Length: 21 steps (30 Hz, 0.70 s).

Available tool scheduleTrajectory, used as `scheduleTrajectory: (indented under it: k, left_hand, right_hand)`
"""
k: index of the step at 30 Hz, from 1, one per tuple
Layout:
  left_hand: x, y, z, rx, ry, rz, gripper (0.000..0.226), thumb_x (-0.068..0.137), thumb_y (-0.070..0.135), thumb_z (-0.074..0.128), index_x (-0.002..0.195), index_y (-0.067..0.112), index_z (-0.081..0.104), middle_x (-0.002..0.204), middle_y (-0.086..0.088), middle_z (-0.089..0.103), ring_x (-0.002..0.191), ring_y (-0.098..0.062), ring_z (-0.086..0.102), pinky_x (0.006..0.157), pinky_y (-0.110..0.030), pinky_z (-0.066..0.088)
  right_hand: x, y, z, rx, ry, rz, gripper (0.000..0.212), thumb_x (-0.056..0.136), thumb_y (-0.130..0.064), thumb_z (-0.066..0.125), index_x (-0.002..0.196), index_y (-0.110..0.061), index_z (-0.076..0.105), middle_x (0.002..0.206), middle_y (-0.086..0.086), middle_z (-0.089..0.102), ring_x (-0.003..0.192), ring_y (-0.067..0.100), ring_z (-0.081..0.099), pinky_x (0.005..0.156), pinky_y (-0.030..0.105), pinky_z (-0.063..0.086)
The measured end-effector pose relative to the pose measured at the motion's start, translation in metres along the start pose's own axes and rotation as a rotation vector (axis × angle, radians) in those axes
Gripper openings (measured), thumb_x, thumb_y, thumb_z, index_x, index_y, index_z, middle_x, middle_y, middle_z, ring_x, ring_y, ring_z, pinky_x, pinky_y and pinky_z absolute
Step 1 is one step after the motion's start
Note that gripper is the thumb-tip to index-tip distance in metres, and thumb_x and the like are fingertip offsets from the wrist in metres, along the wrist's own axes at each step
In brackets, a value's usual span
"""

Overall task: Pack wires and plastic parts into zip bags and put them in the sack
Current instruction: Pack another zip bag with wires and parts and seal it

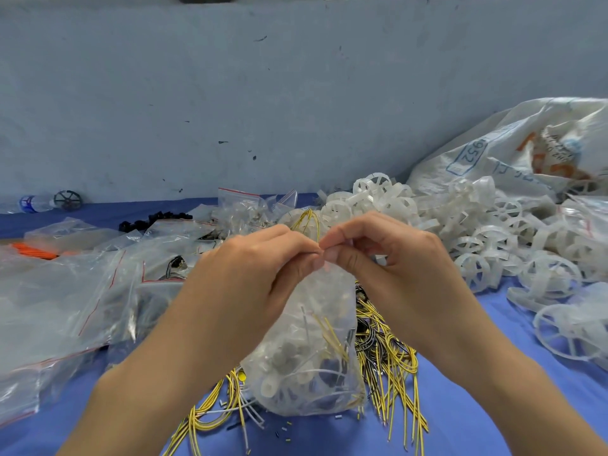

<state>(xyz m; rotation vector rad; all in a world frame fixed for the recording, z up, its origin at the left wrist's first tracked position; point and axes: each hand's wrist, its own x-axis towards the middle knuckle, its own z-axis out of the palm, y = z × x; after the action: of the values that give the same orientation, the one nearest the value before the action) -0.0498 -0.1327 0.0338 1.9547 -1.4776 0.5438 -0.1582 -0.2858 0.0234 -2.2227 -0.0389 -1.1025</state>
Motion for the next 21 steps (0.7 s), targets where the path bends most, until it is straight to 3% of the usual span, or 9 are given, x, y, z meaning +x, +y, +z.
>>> scheduleTrajectory:
  k: [11,17,21]
  left_hand:
    - [-0.009,-0.039,-0.022,0.021,-0.053,-0.109,0.023,0.091,0.053,0.051,0.091,0.038,0.068,0.082,0.026,0.065,0.081,-0.001,0.062,0.067,-0.036,0.052]
    - [-0.013,-0.046,-0.03,0.019,-0.062,-0.128,0.01,0.083,0.04,0.061,0.089,0.04,0.069,0.082,0.03,0.066,0.088,0.012,0.06,0.071,-0.003,0.043]
    - [-0.012,-0.046,-0.03,-0.039,-0.065,-0.126,0.011,0.08,0.037,0.063,0.087,0.044,0.068,0.096,0.032,0.065,0.087,0.012,0.061,0.073,-0.001,0.042]
  right_hand:
    - [0.003,0.01,-0.004,0.043,0.078,0.079,0.022,0.085,-0.009,0.073,0.086,-0.031,0.071,0.086,-0.019,0.07,0.081,-0.001,0.065,0.072,0.005,0.043]
    - [0.003,0.015,-0.006,0.095,0.085,0.124,0.019,0.085,-0.008,0.072,0.088,-0.027,0.073,0.085,-0.017,0.071,0.08,-0.002,0.065,0.071,0.006,0.044]
    - [0.003,0.02,-0.007,0.154,0.073,0.159,0.02,0.086,-0.008,0.071,0.087,-0.028,0.073,0.086,-0.016,0.072,0.081,-0.002,0.066,0.072,0.007,0.046]
